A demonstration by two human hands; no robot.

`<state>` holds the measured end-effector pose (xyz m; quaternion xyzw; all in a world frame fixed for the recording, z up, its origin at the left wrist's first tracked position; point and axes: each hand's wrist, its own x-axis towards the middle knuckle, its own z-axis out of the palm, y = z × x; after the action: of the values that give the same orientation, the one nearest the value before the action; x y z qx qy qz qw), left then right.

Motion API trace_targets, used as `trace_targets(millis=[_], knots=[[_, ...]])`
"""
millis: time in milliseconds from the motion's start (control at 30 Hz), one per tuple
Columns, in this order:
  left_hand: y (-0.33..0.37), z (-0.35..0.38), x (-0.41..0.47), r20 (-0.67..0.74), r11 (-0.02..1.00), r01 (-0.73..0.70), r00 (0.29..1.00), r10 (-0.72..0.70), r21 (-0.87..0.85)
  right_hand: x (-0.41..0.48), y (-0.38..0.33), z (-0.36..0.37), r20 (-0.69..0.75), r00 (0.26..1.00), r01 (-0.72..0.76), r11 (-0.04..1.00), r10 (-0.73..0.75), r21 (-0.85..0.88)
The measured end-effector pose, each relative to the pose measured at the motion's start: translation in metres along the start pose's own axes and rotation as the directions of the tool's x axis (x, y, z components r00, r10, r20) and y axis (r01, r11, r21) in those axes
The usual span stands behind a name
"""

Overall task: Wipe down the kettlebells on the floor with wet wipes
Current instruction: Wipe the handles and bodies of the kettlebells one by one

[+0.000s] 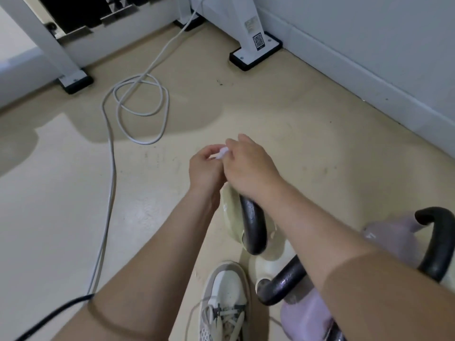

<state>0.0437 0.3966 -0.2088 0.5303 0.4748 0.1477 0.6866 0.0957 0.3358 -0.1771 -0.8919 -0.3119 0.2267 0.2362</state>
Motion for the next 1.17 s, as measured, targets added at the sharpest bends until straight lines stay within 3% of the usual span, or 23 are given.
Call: trace_targets(millis=[134, 234, 300, 367, 467, 534, 601, 668, 734, 901, 1168], knots=[[-0.02, 0.0, 0.028, -0.005, 0.965, -0.067, 0.997, 0.071, 0.253, 0.03, 0.009, -0.001, 0.13, 0.98, -0.186, 0.914, 0.148, 0.361], [-0.019, 0.0, 0.026, 0.073, 0.872, -0.185, 0.983, 0.17, 0.454, 0.033, 0.01, -0.002, 0.156, 0.97, -0.234, 0.877, 0.184, 0.419], [-0.014, -0.003, 0.015, 0.169, 0.804, -0.299, 0.954, 0.246, 0.514, 0.023, 0.009, -0.004, 0.039, 0.984, -0.174, 0.918, 0.172, 0.355], [-0.012, -0.011, -0.007, 0.256, 0.797, -0.378, 0.923, 0.286, 0.471, -0.001, 0.011, -0.004, -0.138, 0.981, -0.091, 0.956, 0.134, 0.278], [-0.013, -0.022, -0.059, 0.29, 0.916, -0.315, 0.927, 0.239, 0.251, -0.052, 0.005, -0.004, -0.274, 0.96, -0.001, 0.977, 0.061, 0.215], [-0.012, -0.021, -0.082, 0.317, 0.975, -0.2, 0.935, 0.161, 0.094, -0.071, 0.005, -0.002, -0.26, 0.958, -0.041, 0.954, 0.122, 0.296], [-0.012, -0.016, -0.083, 0.316, 0.984, -0.17, 0.937, 0.146, 0.049, -0.069, 0.013, 0.006, -0.182, 0.954, -0.139, 0.887, 0.24, 0.44], [-0.01, -0.01, -0.076, 0.291, 0.976, -0.202, 0.941, 0.171, 0.083, -0.066, 0.014, 0.008, 0.017, 0.94, -0.273, 0.721, 0.341, 0.637], [-0.007, -0.003, -0.07, 0.248, 0.979, -0.178, 0.957, 0.149, 0.099, -0.062, 0.013, 0.005, 0.148, 0.925, -0.329, 0.545, 0.35, 0.771], [0.002, 0.018, -0.063, 0.226, 0.997, -0.016, 0.973, 0.033, -0.076, -0.049, 0.022, 0.006, 0.118, 0.914, -0.324, 0.525, 0.388, 0.787], [0.038, 0.07, -0.059, 0.383, 0.987, -0.132, 0.911, 0.156, -0.09, -0.037, 0.038, -0.043, -0.067, 0.909, -0.144, 0.461, 0.411, 0.875]])
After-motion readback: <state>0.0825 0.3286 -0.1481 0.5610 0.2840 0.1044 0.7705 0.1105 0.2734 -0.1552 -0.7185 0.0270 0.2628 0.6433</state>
